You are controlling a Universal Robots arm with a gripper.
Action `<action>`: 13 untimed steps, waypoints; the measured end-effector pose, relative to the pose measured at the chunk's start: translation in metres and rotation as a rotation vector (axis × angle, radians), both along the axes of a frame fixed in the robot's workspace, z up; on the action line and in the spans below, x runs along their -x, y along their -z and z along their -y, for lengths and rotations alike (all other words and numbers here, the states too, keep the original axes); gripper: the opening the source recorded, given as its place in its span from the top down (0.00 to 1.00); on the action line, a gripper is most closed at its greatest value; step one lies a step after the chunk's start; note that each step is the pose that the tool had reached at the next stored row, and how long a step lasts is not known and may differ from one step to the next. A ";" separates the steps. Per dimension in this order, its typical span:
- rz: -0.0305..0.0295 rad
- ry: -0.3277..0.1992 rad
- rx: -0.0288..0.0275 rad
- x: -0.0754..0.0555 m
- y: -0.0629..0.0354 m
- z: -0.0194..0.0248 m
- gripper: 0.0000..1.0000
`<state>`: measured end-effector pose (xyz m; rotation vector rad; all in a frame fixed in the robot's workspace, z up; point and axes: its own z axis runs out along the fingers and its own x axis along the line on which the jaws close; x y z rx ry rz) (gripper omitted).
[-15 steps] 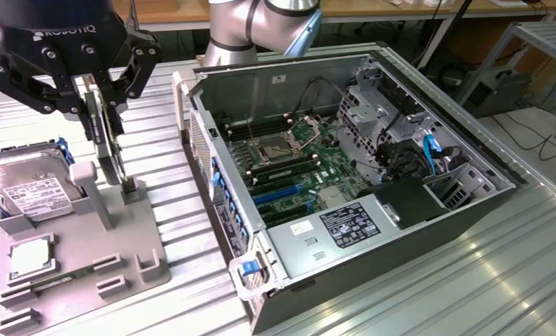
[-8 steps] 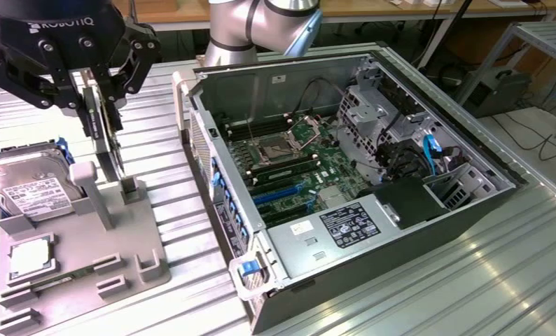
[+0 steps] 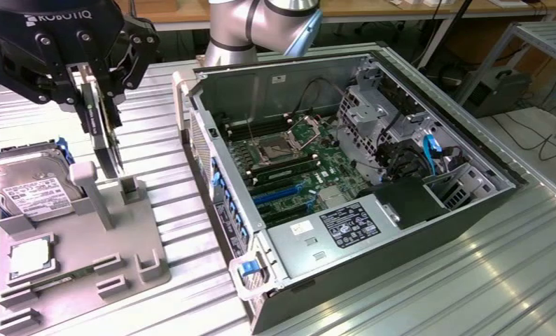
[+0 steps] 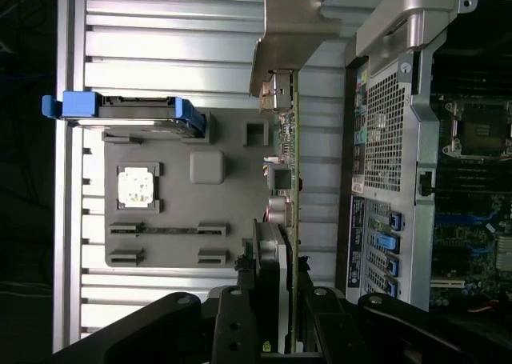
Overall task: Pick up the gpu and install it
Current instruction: 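Pick up the gpu and move the gpu toward the slot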
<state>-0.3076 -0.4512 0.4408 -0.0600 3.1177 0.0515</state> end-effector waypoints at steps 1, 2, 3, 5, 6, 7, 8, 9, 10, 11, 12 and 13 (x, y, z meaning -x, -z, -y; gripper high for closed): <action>0.0001 0.000 -0.0001 0.000 -0.0006 0.0000 0.72; 0.0001 0.000 -0.0001 0.000 -0.0012 0.0000 0.72; 0.0001 0.000 -0.0001 0.000 -0.0019 0.0000 0.72; 0.0000 0.000 -0.0001 0.000 -0.0036 0.0000 0.72; 0.0000 0.000 -0.0001 0.000 -0.0044 0.0000 0.72; 0.0000 0.000 0.0000 0.000 -0.0052 0.0000 0.72; 0.0001 0.000 0.0000 0.000 -0.0060 0.0000 0.72; 0.0000 0.000 -0.0001 0.000 -0.0068 0.0000 0.72; 0.0000 0.000 0.0000 0.000 -0.0077 0.0000 0.72; 0.0001 0.000 0.0000 0.000 -0.0085 0.0000 0.72; 0.0001 0.000 -0.0001 0.000 -0.0093 0.0000 0.72; 0.0000 0.000 -0.0001 0.000 -0.0102 0.0000 0.72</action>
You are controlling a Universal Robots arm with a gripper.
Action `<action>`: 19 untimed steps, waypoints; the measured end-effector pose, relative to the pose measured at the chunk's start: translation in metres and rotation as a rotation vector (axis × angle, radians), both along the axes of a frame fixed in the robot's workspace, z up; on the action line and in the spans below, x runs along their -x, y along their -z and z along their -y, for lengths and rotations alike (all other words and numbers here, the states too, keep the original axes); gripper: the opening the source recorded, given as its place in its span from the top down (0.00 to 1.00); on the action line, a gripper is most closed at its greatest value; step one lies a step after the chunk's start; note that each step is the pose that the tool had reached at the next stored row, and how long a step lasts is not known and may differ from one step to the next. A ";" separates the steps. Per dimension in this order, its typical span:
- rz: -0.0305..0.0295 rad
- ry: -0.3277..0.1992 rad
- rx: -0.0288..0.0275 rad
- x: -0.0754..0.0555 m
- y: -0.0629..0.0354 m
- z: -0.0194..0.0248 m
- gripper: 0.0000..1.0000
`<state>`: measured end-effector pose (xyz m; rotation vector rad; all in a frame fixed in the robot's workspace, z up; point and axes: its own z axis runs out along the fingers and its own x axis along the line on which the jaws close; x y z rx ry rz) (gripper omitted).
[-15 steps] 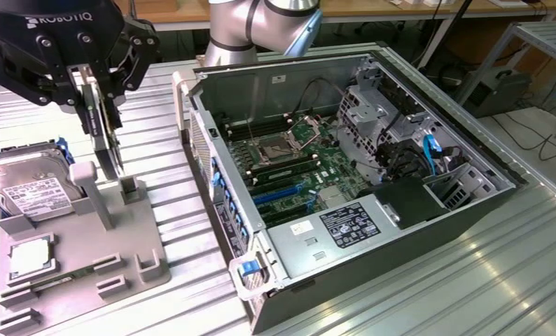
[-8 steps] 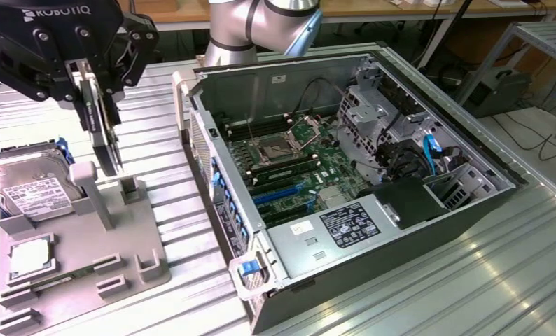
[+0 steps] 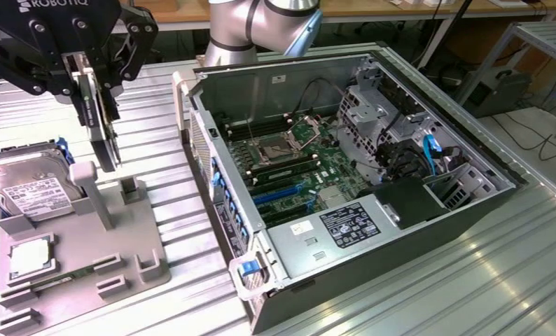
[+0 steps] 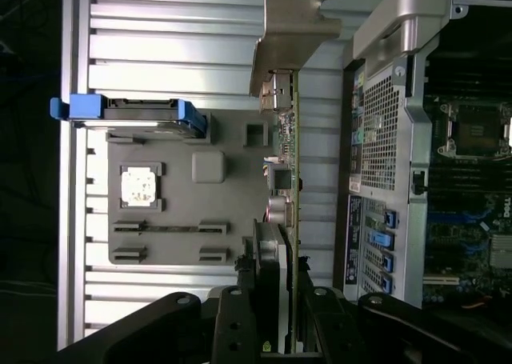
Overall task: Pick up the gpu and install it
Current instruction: 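Pick up the gpu and move the gpu toward the slot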
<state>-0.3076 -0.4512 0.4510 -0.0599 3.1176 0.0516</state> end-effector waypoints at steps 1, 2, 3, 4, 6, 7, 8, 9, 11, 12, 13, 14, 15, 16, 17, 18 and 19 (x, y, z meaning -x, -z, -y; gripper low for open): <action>0.0000 0.000 0.0000 0.000 -0.0009 0.0000 0.72; 0.0000 0.000 0.0000 0.000 -0.0018 0.0000 0.72; 0.0000 0.000 0.0000 0.000 -0.0026 0.0000 0.72; 0.0000 0.000 0.0000 0.000 -0.0034 0.0000 0.72; 0.0000 0.000 0.0000 0.000 -0.0058 0.0000 0.72; 0.0000 0.000 0.0000 0.000 -0.0065 0.0000 0.72; 0.0000 0.000 0.0000 0.000 -0.0073 0.0000 0.72; 0.0000 0.000 0.0000 0.000 -0.0082 0.0000 0.72; 0.0000 0.000 0.0000 0.000 -0.0100 0.0000 0.72; 0.0000 0.000 0.0000 0.000 -0.0108 0.0000 0.72; 0.0000 0.000 0.0000 0.000 -0.0114 0.0000 0.72; 0.0000 0.000 0.0000 0.000 -0.0119 0.0000 0.72; 0.0000 0.000 0.0000 0.000 -0.0124 0.0000 0.72; 0.0000 0.000 0.0000 0.000 -0.0125 0.0000 0.72; 0.0000 0.000 -0.0009 0.000 -0.0126 0.0001 0.72; 0.0000 0.000 -0.0009 0.000 -0.0126 0.0001 0.72; 0.0000 0.000 -0.0010 0.000 -0.0126 0.0001 0.72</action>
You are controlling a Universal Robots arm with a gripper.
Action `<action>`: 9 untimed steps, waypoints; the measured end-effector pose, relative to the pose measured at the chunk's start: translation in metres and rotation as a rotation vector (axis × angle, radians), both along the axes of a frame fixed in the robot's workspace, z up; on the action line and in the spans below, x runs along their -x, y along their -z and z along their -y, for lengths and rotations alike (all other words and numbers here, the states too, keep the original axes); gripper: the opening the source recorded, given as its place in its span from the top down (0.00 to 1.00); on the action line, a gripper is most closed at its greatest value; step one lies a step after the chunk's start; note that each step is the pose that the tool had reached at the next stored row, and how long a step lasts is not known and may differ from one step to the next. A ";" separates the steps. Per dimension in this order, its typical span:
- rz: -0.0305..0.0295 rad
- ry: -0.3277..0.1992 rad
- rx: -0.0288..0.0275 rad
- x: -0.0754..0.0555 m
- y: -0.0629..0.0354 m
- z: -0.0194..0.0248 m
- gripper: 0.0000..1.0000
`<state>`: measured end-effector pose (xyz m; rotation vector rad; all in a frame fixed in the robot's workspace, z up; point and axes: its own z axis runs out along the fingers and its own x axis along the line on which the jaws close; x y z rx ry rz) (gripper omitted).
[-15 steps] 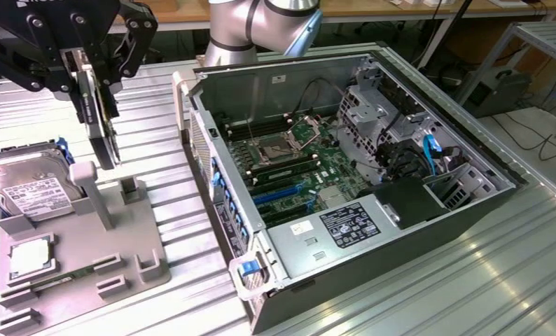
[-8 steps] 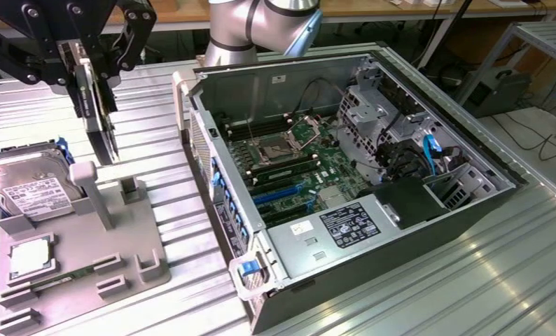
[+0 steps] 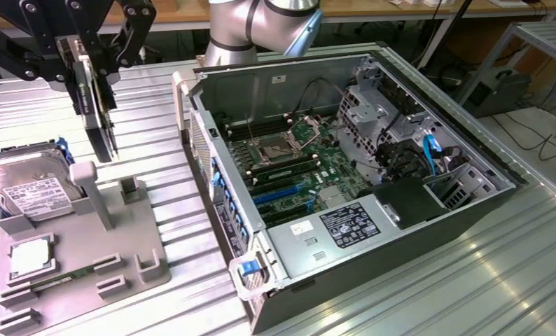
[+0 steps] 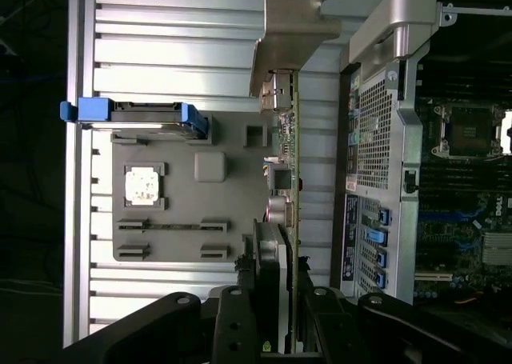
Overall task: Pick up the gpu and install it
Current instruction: 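Pick up the gpu and move the gpu toward the slot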
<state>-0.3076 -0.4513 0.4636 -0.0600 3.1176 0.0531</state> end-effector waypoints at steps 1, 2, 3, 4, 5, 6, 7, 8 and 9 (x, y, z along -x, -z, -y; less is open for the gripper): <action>0.0000 0.000 0.0000 0.000 0.0000 0.0000 0.72; 0.0000 0.000 0.0000 0.000 0.0000 0.0000 0.72; 0.0001 0.000 -0.0001 0.000 0.0000 0.0000 0.72; -0.0001 0.000 -0.0001 -0.002 0.0000 0.0000 0.72; -0.0002 0.000 0.0001 -0.003 -0.0001 0.0000 0.72; -0.0001 0.000 0.0000 -0.005 0.0000 0.0000 0.72; 0.0000 0.000 0.0000 -0.007 0.0000 0.0000 0.72; 0.0001 0.000 -0.0001 -0.009 0.0000 0.0000 0.72; 0.0000 0.000 -0.0001 -0.011 0.0000 0.0000 0.72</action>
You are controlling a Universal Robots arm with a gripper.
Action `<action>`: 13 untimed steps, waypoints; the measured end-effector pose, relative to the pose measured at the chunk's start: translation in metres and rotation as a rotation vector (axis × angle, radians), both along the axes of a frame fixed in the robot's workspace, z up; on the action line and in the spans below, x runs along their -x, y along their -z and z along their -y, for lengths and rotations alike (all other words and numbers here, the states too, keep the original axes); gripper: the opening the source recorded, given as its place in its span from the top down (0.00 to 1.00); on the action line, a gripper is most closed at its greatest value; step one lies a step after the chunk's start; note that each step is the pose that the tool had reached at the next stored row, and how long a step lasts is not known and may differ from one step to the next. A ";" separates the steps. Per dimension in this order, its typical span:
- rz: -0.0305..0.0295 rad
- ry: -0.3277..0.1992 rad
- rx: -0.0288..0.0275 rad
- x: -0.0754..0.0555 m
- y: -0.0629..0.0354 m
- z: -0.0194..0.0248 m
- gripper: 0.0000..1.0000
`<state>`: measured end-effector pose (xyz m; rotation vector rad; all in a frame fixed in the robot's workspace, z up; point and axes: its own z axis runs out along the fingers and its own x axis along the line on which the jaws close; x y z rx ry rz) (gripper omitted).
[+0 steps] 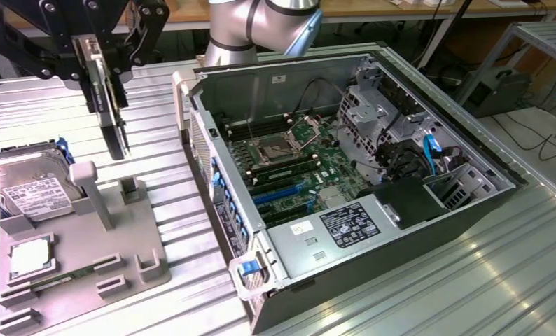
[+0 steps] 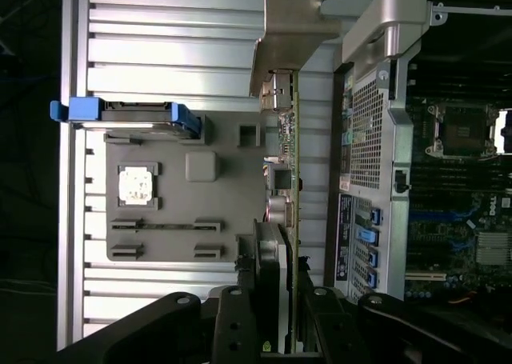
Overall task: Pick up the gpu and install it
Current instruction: 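Pick up the gpu and move the gpu toward the slot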
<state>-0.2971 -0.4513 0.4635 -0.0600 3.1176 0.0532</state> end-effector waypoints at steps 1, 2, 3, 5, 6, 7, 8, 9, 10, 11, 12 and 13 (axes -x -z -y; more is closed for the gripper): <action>0.0000 0.000 0.0001 -0.001 0.0000 0.0000 0.72; 0.0000 0.000 0.0000 -0.003 0.0000 0.0000 0.72; 0.0000 0.000 0.0000 -0.004 0.0000 0.0000 0.72; 0.0000 0.000 0.0001 -0.007 0.0000 0.0000 0.72; 0.0000 0.000 0.0000 -0.007 0.0000 0.0000 0.72; 0.0000 0.000 0.0000 -0.008 0.0000 0.0000 0.72; -0.0001 0.000 0.0001 -0.010 0.0000 0.0000 0.72; 0.0000 0.000 0.0000 -0.011 0.0000 0.0000 0.72; 0.0000 0.000 0.0001 -0.012 0.0000 0.0000 0.72; 0.0000 0.000 0.0000 -0.013 0.0000 0.0000 0.72; 0.0000 0.000 0.0000 -0.014 0.0000 0.0000 0.72; -0.0001 0.000 0.0001 -0.015 0.0000 0.0000 0.72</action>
